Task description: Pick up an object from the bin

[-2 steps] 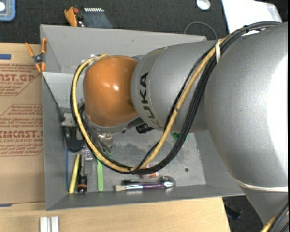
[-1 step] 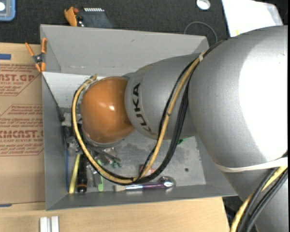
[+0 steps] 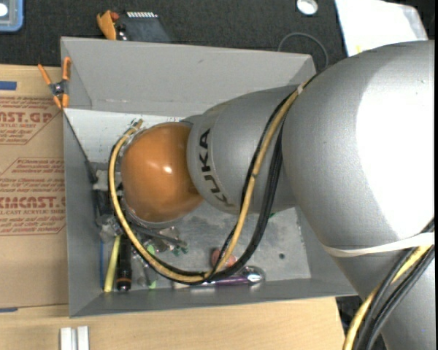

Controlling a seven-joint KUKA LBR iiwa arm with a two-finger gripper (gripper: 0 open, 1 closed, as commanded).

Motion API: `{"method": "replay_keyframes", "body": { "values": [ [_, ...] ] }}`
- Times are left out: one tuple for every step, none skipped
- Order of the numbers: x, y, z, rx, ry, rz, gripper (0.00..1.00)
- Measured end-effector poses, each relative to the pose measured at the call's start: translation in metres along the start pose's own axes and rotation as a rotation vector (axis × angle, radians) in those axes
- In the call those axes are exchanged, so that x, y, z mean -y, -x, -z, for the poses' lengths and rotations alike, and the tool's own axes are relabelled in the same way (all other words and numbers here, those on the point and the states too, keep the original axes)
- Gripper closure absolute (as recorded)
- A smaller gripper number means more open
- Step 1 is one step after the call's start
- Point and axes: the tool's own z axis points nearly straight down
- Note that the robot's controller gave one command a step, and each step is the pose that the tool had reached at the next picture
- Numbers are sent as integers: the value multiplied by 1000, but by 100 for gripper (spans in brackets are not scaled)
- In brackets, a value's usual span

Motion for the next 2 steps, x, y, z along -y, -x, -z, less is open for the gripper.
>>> {"method": "replay_keyframes", "body": {
  "values": [
    [-7,0,5,0,1,313,0],
    [3,8,-25,-3,-2,396,0]
  ]
}}
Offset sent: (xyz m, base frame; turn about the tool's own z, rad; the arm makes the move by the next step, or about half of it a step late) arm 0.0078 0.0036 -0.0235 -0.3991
